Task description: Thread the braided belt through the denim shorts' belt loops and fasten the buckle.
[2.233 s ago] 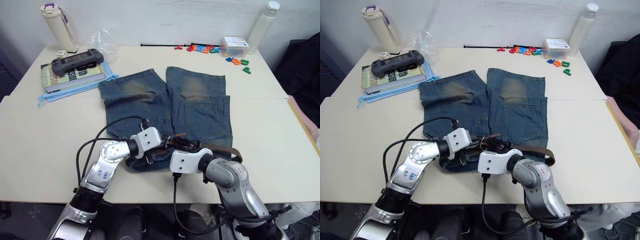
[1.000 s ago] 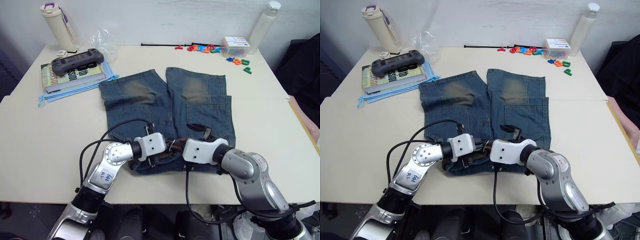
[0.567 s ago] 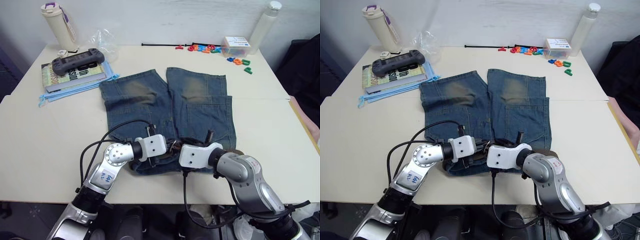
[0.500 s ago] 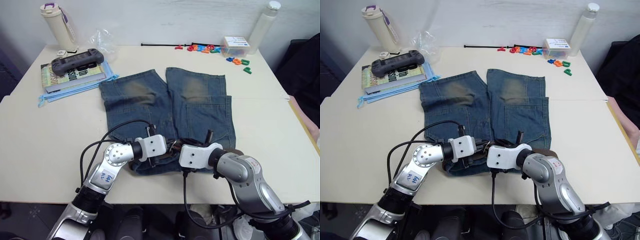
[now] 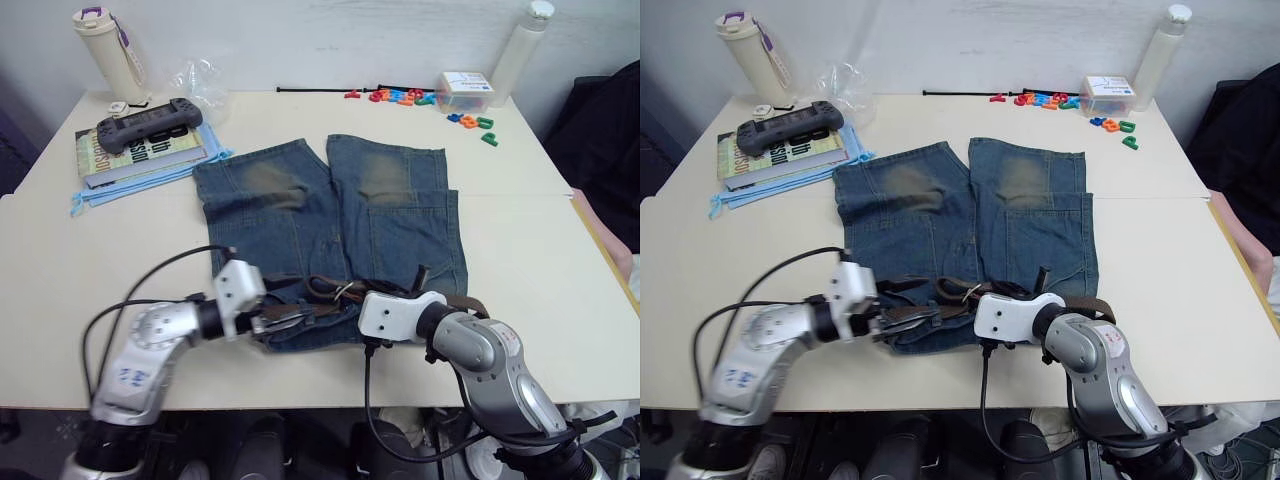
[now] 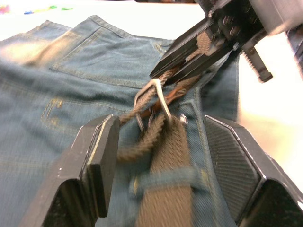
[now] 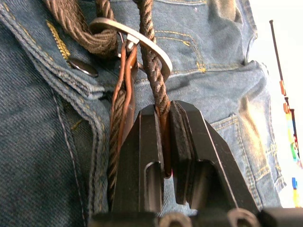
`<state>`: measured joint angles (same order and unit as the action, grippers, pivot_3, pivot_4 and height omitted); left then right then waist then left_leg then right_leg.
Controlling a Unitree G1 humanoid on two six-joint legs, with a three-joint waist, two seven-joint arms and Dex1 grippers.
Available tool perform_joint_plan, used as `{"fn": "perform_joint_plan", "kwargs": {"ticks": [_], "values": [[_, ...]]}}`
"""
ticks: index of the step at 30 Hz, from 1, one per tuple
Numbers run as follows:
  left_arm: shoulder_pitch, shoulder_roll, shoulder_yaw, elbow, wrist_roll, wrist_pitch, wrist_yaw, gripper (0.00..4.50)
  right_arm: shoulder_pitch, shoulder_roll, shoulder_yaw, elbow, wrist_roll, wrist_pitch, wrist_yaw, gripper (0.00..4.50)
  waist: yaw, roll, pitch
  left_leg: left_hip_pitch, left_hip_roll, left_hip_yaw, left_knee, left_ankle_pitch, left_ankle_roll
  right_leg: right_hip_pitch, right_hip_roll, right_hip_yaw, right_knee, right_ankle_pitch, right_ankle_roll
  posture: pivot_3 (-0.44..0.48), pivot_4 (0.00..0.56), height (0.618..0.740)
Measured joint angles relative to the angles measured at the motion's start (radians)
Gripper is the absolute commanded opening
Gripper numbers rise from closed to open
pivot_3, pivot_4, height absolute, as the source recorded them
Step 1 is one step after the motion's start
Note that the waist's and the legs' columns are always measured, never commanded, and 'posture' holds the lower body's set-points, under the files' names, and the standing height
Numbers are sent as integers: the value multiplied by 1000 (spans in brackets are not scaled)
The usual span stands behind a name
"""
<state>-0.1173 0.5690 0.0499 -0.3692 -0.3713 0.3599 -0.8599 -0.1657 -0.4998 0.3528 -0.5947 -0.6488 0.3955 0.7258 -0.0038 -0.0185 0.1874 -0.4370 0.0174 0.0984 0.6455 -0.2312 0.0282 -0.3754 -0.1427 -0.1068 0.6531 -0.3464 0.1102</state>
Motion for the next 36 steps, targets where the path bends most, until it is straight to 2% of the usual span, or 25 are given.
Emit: {"fn": "perform_joint_plan", "kwargs": {"ticks": [6,15,19,23,27,30,36], "values": [[42,38,9,101,15,-42,-25,3168,2,7,0,0,-1,-2,-5,0,3,0,0,-1,-1,1,0,-1,0,0,0,-2,-1,0,0,0,150,706],[-25,3,-147,186,163,-148,7,3168,41,0,-19,-35,0,-3,-13,0,0,0,0,0,0,2,-2,-1,-1,-1,1,-1,-1,0,0,0,150,706],[-2,66,-175,185,182,-187,-12,3168,125,-41,-95,-77,34,-46,-23,0,2,0,0,2,0,2,-4,-1,0,0,1,-1,-2,0,0,0,150,706],[21,113,-178,187,182,-235,-23,3168,260,-127,-246,-92,106,-172,-50,0,2,0,0,15,0,5,-17,-2,2,9,0,1,-9,0,0,0,150,706],[30,120,-177,187,182,-244,-21,3168,331,-202,-399,-43,139,-303,-115,0,2,1,-1,18,1,5,-18,-2,1,12,1,2,-11,-1,-1,0,150,706],[34,120,-178,186,182,-246,-18,3168,356,-219,-433,1,152,-381,-151,0,2,1,-1,18,1,3,-18,-2,0,14,1,3,-11,-1,-2,0,150,706],[44,121,-179,180,182,-250,-14,3168,363,-227,-452,52,138,-396,-193,0,3,2,-2,18,1,0,-18,-2,0,16,1,3,-15,-1,-2,0,150,706]]}}
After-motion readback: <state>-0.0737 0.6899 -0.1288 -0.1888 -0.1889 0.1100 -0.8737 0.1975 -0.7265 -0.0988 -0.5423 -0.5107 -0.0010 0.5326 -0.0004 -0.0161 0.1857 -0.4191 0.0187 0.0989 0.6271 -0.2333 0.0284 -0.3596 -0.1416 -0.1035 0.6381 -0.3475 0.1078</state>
